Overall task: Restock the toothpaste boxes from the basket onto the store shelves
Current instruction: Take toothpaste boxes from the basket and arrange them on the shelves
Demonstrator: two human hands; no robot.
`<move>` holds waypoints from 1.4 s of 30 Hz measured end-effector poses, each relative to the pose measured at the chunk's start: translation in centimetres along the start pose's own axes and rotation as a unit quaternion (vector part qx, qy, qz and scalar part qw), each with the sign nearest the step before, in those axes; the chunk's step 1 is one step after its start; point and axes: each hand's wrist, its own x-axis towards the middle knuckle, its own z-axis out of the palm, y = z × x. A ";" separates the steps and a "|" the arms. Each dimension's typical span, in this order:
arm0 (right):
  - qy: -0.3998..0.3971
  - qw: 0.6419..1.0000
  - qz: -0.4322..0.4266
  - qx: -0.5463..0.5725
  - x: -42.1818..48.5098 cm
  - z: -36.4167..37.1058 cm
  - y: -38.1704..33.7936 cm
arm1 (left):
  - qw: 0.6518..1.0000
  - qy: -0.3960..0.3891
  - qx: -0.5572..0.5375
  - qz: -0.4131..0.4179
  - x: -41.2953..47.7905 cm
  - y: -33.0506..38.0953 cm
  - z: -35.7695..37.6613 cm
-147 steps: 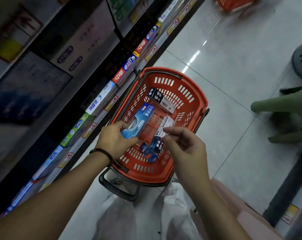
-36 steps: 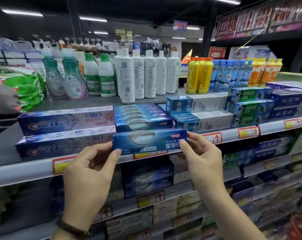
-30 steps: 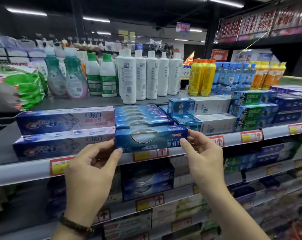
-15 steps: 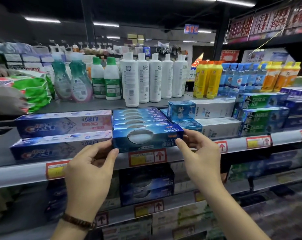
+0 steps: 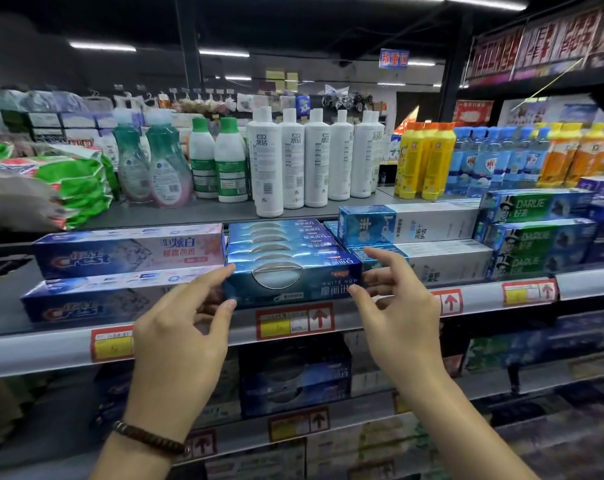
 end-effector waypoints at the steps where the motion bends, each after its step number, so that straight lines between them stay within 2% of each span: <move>1: -0.002 1.000 -0.023 -0.020 0.0 0.0 0.1 | 1.000 -0.007 0.020 0.014 0.1 0.0 0.0; 7: -0.024 0.992 -0.071 -0.105 0.7 -0.3 0.4 | 0.992 -0.035 0.111 0.045 0.7 -0.6 -0.4; 13: -0.047 0.985 -0.082 -0.146 1.6 -0.1 0.5 | 0.987 -0.034 0.143 0.057 1.6 -0.6 -0.5; 21: -0.035 0.977 -0.101 -0.184 1.6 0.4 0.8 | 0.982 -0.031 0.176 0.068 2.1 -0.6 -0.2; 42: -0.036 0.979 -0.101 -0.173 1.0 0.4 1.1 | 0.976 -0.042 0.201 0.069 1.5 -1.1 0.2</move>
